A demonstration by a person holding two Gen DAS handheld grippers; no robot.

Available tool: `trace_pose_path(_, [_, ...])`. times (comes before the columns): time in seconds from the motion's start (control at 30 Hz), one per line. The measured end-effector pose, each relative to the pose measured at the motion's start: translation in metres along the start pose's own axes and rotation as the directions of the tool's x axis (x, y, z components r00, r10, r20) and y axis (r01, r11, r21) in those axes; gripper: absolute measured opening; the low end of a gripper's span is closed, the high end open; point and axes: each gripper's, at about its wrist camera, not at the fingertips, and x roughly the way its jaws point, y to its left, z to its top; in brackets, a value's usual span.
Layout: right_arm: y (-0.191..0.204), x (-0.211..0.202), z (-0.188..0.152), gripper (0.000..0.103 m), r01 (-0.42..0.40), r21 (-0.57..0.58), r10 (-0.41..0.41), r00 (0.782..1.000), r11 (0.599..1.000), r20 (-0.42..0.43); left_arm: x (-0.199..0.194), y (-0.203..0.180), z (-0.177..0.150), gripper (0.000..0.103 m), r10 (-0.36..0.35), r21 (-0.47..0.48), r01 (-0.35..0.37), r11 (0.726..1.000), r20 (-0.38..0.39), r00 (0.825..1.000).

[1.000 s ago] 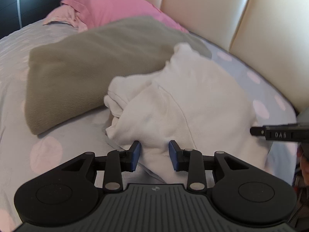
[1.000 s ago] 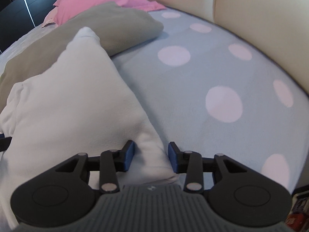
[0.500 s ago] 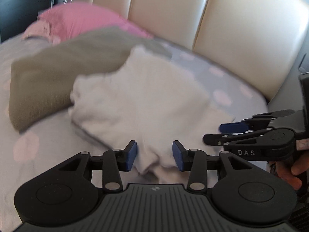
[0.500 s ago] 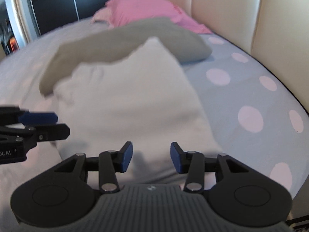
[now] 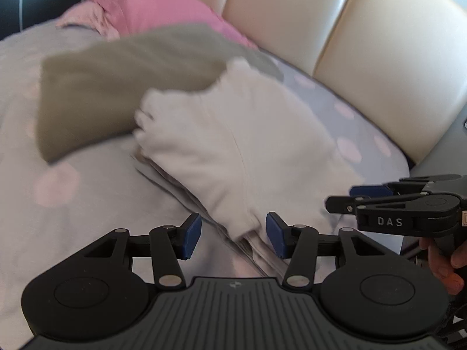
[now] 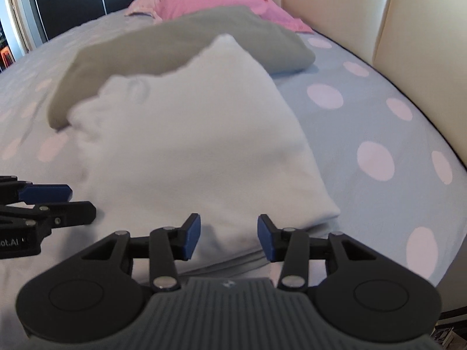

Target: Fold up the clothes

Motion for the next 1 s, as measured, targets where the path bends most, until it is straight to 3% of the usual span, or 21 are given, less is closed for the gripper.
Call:
trace_pose_path(0.2, [0.025, -0.053, 0.021, 0.047, 0.023, 0.04, -0.024, 1.0, 0.999, 0.009, -0.055, 0.002, 0.014, 0.047, 0.067, 0.022, -0.069, 0.997, 0.092, 0.994])
trace_pose_path(0.4, [0.058, -0.11, 0.023, 0.048, -0.014, 0.105, 0.0, 0.991, 0.994, 0.131, -0.107, 0.002, 0.021, 0.054, 0.11, 0.038, -0.12, 0.992, 0.203, 0.973])
trace_pose_path(0.6, [0.074, -0.15, -0.007, 0.053, -0.032, 0.204, -0.022, 0.966, 0.979, 0.258, -0.135, -0.008, 0.013, 0.064, 0.134, 0.063, -0.156, 0.986, 0.268, 0.954])
trace_pose_path(0.8, [0.087, -0.163, -0.057, 0.054, 0.11, 0.234, -0.191, 0.913, 0.966, 0.36, -0.142, -0.023, -0.014, 0.064, 0.181, 0.113, -0.231, 0.966, 0.342, 0.922])
trace_pose_path(1.0, [0.085, -0.149, -0.088, 0.054, 0.114, 0.327, -0.228, 0.913, 0.938, 0.338, -0.135, -0.032, -0.03, 0.064, 0.216, 0.142, -0.277, 0.95, 0.34, 0.915])
